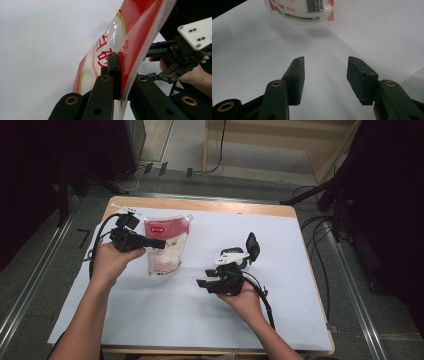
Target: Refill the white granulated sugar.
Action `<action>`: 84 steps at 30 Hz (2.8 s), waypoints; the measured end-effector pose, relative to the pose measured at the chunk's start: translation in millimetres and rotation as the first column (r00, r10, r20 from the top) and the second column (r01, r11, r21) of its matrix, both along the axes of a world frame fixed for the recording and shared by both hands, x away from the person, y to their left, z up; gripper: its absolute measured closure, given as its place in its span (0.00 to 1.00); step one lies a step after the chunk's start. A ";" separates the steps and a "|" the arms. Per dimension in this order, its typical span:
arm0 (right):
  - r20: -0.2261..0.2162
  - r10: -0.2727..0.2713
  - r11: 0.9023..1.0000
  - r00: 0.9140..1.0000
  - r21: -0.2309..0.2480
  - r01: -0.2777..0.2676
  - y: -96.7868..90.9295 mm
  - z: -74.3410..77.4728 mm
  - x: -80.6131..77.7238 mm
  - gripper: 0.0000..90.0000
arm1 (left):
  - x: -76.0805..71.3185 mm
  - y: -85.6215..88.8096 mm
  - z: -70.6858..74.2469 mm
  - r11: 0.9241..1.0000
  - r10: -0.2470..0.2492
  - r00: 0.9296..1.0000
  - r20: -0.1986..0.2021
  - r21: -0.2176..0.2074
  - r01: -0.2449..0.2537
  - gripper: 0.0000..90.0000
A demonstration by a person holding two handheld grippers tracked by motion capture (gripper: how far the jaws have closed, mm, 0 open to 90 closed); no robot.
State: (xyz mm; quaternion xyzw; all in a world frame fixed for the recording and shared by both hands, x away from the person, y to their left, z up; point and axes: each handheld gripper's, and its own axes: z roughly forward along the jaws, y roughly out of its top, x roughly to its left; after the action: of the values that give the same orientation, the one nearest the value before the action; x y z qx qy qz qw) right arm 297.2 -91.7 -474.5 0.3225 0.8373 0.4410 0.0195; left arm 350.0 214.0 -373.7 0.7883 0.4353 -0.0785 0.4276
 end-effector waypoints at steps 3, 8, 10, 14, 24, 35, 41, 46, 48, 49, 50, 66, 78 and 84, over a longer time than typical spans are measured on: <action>-0.007 -0.005 1.000 1.000 0.001 0.005 2.0 -3.1 0.5 0.55 | -4.9 -6.7 6.8 1.000 -0.015 1.000 0.007 0.007 0.015 1.00; -0.037 -0.002 1.000 0.999 0.010 0.003 5.0 -10.8 2.8 0.57 | -11.5 -18.2 16.9 0.999 -0.051 0.999 0.005 0.006 0.051 1.00; -0.053 -0.004 1.000 0.999 0.012 0.005 6.1 -13.7 3.5 0.57 | -13.8 -22.2 18.8 0.997 -0.071 0.997 0.002 -0.006 0.071 1.00; -0.052 -0.011 1.000 0.999 -0.006 0.010 9.3 -18.3 3.4 0.57 | -17.7 -29.9 22.1 0.995 -0.099 0.995 -0.005 -0.019 0.099 1.00; -0.039 -0.046 0.998 0.998 -0.032 0.045 14.7 -27.0 3.8 0.61 | -26.0 -48.5 28.7 0.984 -0.169 0.986 -0.002 -0.054 0.169 1.00; -0.037 -0.077 0.997 0.996 -0.012 0.077 15.1 -29.4 3.8 0.61 | -35.0 -64.2 34.3 0.977 -0.203 0.979 0.009 -0.060 0.203 1.00; -0.012 -0.058 0.998 0.998 0.028 0.058 15.7 -26.1 0.3 0.63 | -33.8 -62.0 33.3 0.981 -0.184 0.983 -0.001 -0.065 0.183 1.00; 0.071 -0.007 1.000 0.997 0.013 0.006 20.6 -22.5 -7.3 0.64 | -31.5 -57.0 32.7 0.985 -0.155 0.988 -0.014 -0.083 0.154 1.00; 0.106 0.021 1.000 0.994 -0.009 -0.020 24.4 -20.9 -11.9 0.64 | -31.4 -59.1 31.7 0.988 -0.141 0.990 -0.002 -0.064 0.140 1.00; 0.136 0.044 0.999 0.990 -0.025 -0.041 27.9 -20.0 -16.0 0.64 | -31.5 -60.1 31.3 0.989 -0.139 0.990 -0.004 -0.056 0.138 1.00; 0.152 0.058 0.998 0.987 -0.031 -0.053 30.1 -19.5 -18.3 0.64 | -31.2 -61.8 30.3 0.989 -0.139 0.990 -0.002 -0.047 0.139 1.00; 0.155 0.142 0.988 0.978 -0.081 -0.130 49.2 -17.2 -37.6 0.61 | -22.6 -86.2 13.3 0.988 -0.157 0.987 0.009 0.002 0.157 0.99; 0.055 0.173 0.984 0.983 0.023 -0.174 48.4 -8.5 -37.8 0.64 | -23.3 -93.9 2.9 0.977 -0.211 0.972 0.108 0.040 0.208 0.89; 0.079 0.195 0.979 0.978 0.049 -0.199 50.7 -2.1 -43.9 0.69 | -20.7 -100.9 -1.5 0.980 -0.197 0.978 0.064 0.045 0.195 0.88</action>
State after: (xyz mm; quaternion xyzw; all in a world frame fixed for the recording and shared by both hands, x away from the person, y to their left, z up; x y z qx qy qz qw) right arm 253.4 -41.0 -476.6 0.2219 0.8511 0.4758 -0.0023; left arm 329.2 113.1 -375.2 0.8376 0.3421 -0.0850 0.4173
